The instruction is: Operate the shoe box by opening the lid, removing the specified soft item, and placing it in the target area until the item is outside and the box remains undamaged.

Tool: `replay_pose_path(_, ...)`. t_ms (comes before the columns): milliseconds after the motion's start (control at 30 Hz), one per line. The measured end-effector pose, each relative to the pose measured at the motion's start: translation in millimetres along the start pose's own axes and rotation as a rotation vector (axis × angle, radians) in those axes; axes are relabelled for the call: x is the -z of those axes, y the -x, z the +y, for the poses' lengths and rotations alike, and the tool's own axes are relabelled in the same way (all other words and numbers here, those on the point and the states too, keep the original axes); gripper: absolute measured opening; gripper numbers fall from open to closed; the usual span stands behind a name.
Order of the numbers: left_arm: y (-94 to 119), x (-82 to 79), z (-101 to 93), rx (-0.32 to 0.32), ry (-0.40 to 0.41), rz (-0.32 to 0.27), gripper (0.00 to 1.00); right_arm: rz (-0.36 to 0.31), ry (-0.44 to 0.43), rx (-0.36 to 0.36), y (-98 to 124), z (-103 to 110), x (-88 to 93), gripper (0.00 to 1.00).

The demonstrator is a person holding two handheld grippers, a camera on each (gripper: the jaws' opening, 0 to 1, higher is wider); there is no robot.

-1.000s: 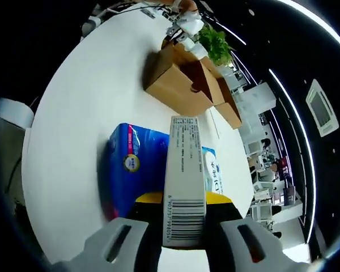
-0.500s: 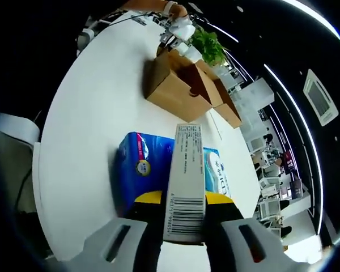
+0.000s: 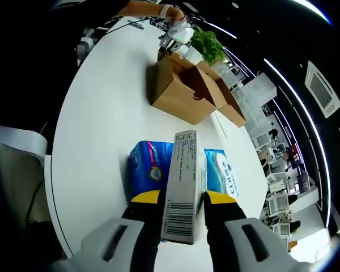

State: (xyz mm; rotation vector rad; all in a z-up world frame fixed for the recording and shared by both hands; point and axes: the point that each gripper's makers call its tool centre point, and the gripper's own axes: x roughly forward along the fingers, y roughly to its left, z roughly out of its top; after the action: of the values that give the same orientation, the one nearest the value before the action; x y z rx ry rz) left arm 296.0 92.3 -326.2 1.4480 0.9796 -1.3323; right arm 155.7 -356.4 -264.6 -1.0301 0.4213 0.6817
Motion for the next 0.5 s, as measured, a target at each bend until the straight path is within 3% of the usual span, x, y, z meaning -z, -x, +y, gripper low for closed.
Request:
replay_pose_path(300, 0.0, 0.2, -1.2, 0.002, 0.007, -0.001, 0.02, 0.033, 0.007, -0.02, -3.0, 6.6, 2.5, 0.35)
replay_pose_path(500, 0.0, 0.4, -1.4, 0.006, 0.007, 0.001, 0.02, -0.018, -0.105, -0.044, 1.3, 6.5, -10.8, 0.4)
